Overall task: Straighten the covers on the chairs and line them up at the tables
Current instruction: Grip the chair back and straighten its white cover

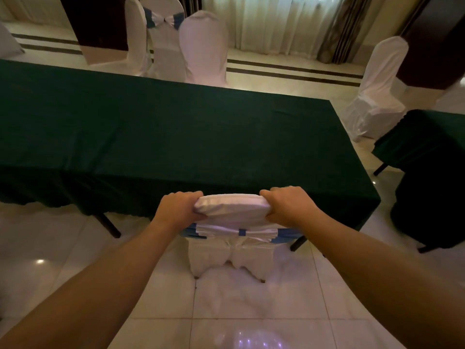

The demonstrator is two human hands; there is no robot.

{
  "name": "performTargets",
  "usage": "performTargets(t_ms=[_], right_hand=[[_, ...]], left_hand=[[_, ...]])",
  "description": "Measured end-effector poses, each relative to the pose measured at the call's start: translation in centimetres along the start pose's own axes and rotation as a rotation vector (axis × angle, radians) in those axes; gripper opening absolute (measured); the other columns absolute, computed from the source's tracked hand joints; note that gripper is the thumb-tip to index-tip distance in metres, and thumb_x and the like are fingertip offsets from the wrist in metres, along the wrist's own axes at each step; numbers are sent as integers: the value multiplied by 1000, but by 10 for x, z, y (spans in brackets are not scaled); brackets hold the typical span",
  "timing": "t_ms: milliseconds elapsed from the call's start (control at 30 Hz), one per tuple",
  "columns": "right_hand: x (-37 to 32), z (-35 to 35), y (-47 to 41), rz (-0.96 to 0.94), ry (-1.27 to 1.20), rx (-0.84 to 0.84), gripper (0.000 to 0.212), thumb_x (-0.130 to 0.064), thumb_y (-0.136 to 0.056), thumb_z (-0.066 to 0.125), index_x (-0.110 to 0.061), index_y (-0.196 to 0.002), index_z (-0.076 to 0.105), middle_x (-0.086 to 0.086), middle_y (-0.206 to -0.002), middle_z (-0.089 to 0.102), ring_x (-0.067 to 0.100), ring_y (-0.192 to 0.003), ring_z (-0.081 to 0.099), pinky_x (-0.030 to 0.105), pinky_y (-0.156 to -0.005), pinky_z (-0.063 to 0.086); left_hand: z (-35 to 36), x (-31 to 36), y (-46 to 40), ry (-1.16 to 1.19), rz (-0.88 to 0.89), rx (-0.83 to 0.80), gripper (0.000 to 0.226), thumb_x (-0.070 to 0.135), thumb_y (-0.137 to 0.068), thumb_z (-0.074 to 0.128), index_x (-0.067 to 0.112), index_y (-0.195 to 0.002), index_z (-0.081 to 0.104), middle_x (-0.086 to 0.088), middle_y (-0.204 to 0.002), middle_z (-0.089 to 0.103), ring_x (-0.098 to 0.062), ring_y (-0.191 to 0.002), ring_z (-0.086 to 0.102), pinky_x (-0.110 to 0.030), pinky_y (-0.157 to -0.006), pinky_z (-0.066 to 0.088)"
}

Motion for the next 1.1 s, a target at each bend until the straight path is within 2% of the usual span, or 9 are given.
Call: performTargets(t_ms=[133,333,433,600,833,1100], right_hand=[[8,5,-8,47,1,2,28,-42,-81,68,-32,-99,49,-6,-78,51,19,-65,53,33,-55,42],[19,19,-5,81,-53,2,34,-48,-82,72,-34,-104,51,-8,-81,56,14,-67,54,29,-55,38],[23,19,-5,69,-60,12,33,-47,-82,71,-33,-106,52,-7,-84,58,16,-68,55,31,-57,42],[25,21,-1,79,-57,19,31,-45,-82,69,-32,-103,51,-5,-87,59,19,-71,58,37,-65,53],[29,25,5,93,-100,36,37,-52,-81,73,-35,-106,52,-7,-88,60,15,-73,57,32,-63,50],[27,31,8,125,-133,11,37,-44,-80,73,-33,-99,45,-5,-89,58,17,-75,52,34,-63,48]], left_hand=[[5,-2,-19,-6,25,-32,38,65,-72,65,34,-80,44,12,-67,53,-19,-60,57,-31,-57,43],[7,6,-34,-20,79,-62,37,64,-75,66,36,-81,43,12,-68,53,-11,-56,52,-30,-55,44],[6,11,-34,-20,72,-48,36,61,-76,68,35,-81,43,12,-65,51,-12,-56,52,-29,-53,42],[1,14,-30,-32,31,-64,32,57,-77,68,32,-85,49,9,-68,55,-17,-61,57,-31,-59,49],[-3,26,-24,-26,37,-68,32,59,-81,67,32,-88,51,8,-75,62,-13,-62,57,-27,-58,46],[2,21,-18,31,-8,-76,32,56,-79,68,32,-89,50,9,-76,62,-13,-62,57,-30,-60,51]])
Point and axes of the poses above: each hand's wrist, its own y-axis away from the middle knuckle, its own z-axis out of the palm, x = y × z, the point moved 6 cm from there along -y, towards the middle knuckle
